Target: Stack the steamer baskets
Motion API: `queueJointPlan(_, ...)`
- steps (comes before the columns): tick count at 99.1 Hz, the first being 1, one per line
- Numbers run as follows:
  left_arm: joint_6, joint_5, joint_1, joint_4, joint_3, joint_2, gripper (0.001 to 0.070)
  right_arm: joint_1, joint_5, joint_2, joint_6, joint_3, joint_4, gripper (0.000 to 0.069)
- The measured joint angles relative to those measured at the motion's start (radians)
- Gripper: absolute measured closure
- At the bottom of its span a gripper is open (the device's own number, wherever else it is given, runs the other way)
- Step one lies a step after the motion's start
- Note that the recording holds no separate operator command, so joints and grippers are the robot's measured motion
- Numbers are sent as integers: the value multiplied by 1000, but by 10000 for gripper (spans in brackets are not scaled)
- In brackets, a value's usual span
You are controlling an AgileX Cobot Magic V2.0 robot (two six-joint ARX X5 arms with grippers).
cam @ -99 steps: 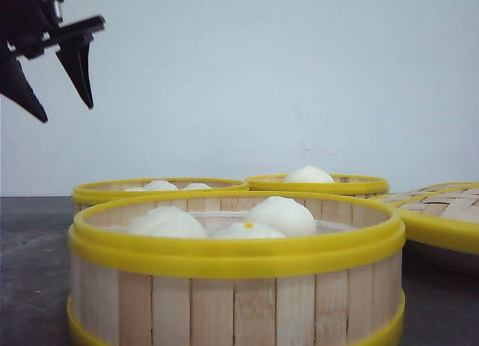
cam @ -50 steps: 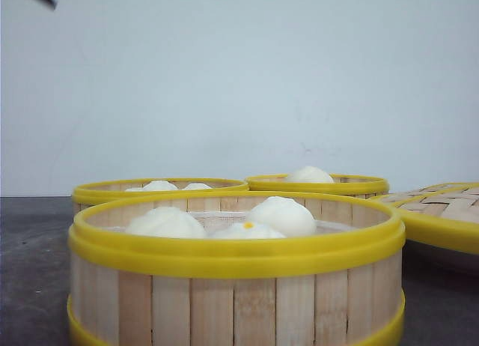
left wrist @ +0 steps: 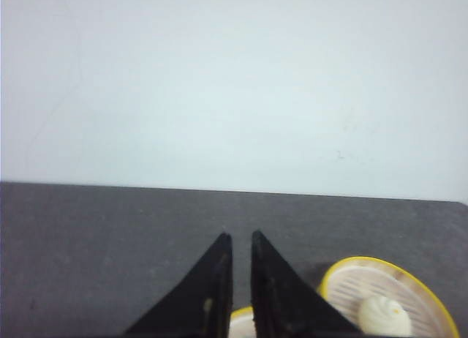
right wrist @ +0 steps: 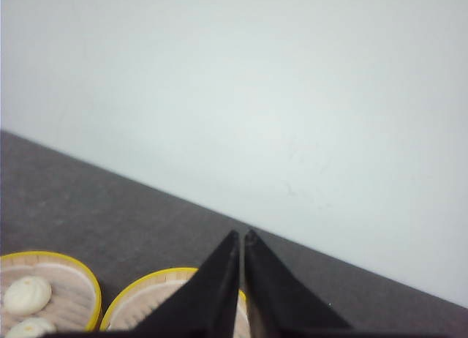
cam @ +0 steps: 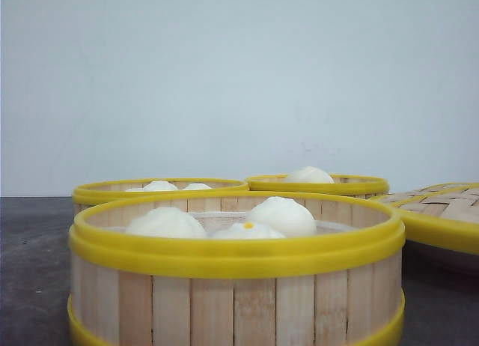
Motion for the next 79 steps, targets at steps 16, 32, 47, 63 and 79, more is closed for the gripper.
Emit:
queueJointPlan(16, -7, 20, 0, -13, 1, 22, 681, -9, 7, 25, 90, 0, 5, 684)
queueJointPlan(32, -27, 58, 0, -48, 0, 87, 398, -11, 7, 77, 146, -3, -5, 379)
queueJointPlan(47, -69, 105, 5, -71, 0, 137, 251, -16, 7, 92, 228, -3, -4, 159)
queueJointPlan(63, -115, 212, 43, -159, 34, 264, 241, -50, 6, 146, 297, 0, -64, 134)
queueJointPlan(79, -128, 236, 59, -250, 50, 396, 234, -81, 7, 246, 328, 64, -235, 133)
